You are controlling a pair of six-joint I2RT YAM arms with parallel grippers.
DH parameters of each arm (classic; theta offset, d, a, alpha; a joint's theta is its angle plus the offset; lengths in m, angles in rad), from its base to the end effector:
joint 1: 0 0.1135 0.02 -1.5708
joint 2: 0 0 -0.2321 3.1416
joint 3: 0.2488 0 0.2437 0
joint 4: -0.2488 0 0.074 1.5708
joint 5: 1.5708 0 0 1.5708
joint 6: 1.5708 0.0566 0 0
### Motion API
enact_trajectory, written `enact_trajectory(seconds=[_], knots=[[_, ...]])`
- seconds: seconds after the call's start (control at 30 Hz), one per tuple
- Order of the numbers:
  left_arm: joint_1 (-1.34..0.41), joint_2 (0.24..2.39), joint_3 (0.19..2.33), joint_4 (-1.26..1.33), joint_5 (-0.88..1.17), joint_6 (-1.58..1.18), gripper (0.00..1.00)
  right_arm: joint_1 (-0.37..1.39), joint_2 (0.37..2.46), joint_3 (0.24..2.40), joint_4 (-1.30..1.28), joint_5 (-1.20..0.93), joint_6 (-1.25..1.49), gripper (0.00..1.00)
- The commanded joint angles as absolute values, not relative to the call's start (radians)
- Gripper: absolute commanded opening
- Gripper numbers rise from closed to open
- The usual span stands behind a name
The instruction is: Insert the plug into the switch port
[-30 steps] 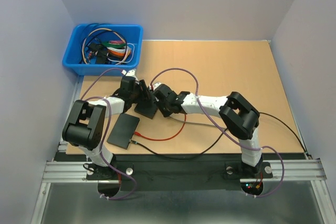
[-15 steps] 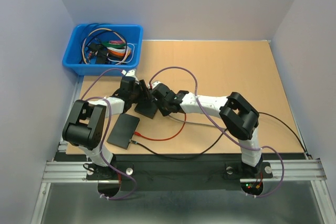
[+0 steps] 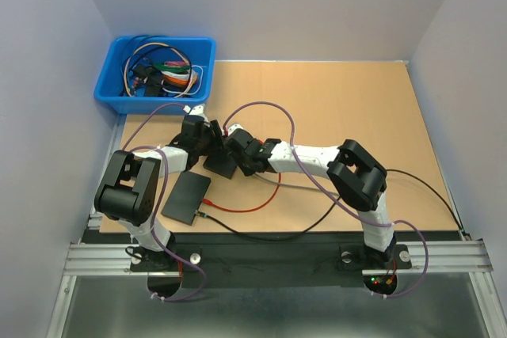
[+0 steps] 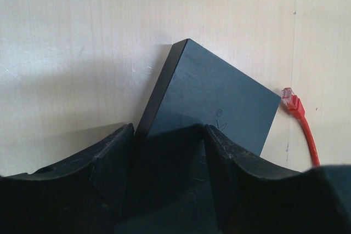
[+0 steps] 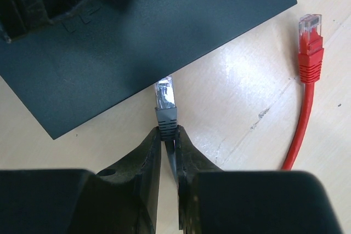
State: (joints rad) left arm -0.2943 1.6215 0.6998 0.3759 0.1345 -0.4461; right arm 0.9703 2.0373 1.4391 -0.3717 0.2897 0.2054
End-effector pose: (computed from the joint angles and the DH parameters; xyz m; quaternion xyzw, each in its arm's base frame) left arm 0.3170 -0.1040 0.1259 -0.0331 0.8695 -0.2316 0.4349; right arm 0.2540 0.3422 0.1316 -0.3131 0.8929 0.0477 0.3202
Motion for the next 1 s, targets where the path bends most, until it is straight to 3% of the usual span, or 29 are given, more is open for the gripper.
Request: enact_trajectory(seconds=[0.0, 0.97], knots=[[-0.304, 1.635, 0.687, 0.345, 0.17, -0.437, 0.63, 0.971, 2.049, 1.48, -0.313, 0.365, 0.206, 0.0], [-0.304, 1.635, 0.701, 0.339, 0.173, -0.425, 0.63, 0.968, 2.022, 1.456, -0.313, 0.413, 0.229, 0.0]])
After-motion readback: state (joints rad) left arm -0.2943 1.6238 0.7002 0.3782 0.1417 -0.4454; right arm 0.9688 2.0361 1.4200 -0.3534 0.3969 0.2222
